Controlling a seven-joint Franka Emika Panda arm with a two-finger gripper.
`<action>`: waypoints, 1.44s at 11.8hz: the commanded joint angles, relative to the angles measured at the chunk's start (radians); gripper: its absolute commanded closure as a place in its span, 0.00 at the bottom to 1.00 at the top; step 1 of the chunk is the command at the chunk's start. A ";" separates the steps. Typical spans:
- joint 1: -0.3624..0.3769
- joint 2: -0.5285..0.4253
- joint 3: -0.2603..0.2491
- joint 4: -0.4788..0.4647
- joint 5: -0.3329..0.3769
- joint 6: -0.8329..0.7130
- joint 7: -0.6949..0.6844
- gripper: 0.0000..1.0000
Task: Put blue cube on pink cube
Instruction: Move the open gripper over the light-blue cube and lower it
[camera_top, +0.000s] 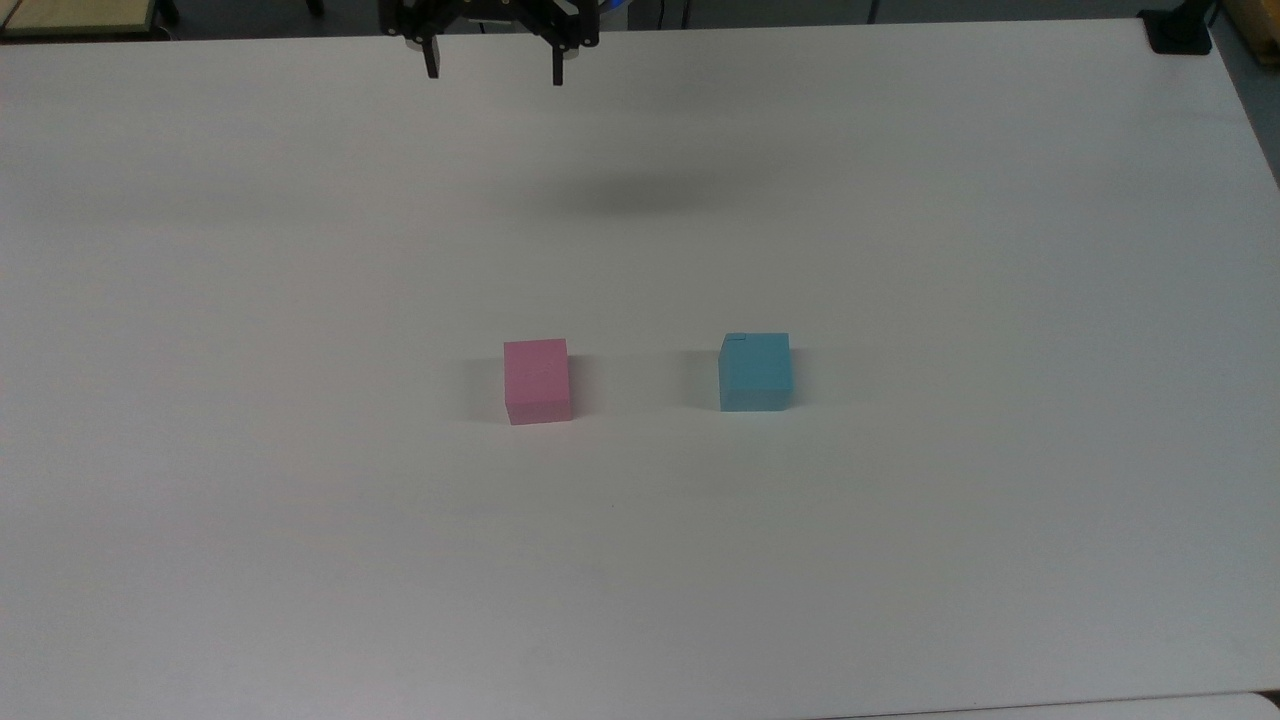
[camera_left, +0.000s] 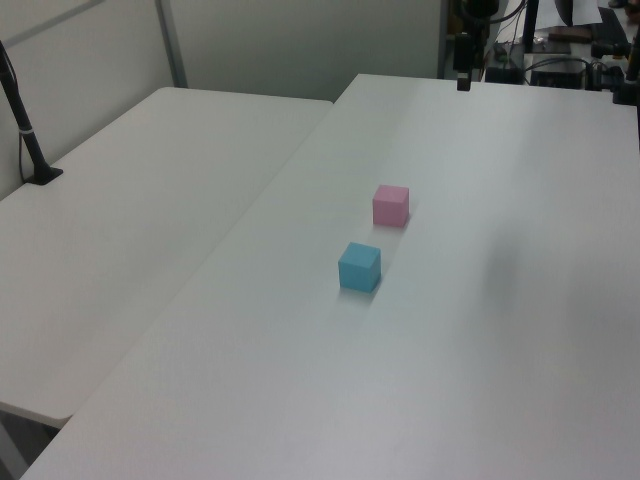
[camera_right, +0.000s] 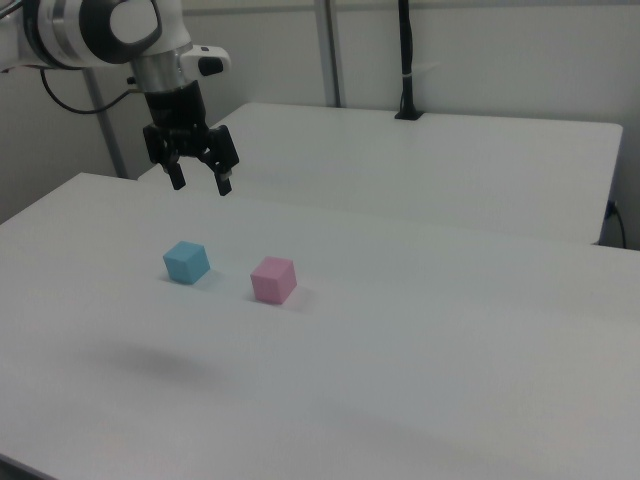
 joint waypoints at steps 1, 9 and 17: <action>0.022 0.013 -0.003 -0.007 -0.009 -0.010 0.033 0.00; 0.091 0.113 0.006 -0.024 0.152 0.165 0.061 0.00; 0.193 0.233 0.006 -0.010 0.146 0.380 0.226 0.00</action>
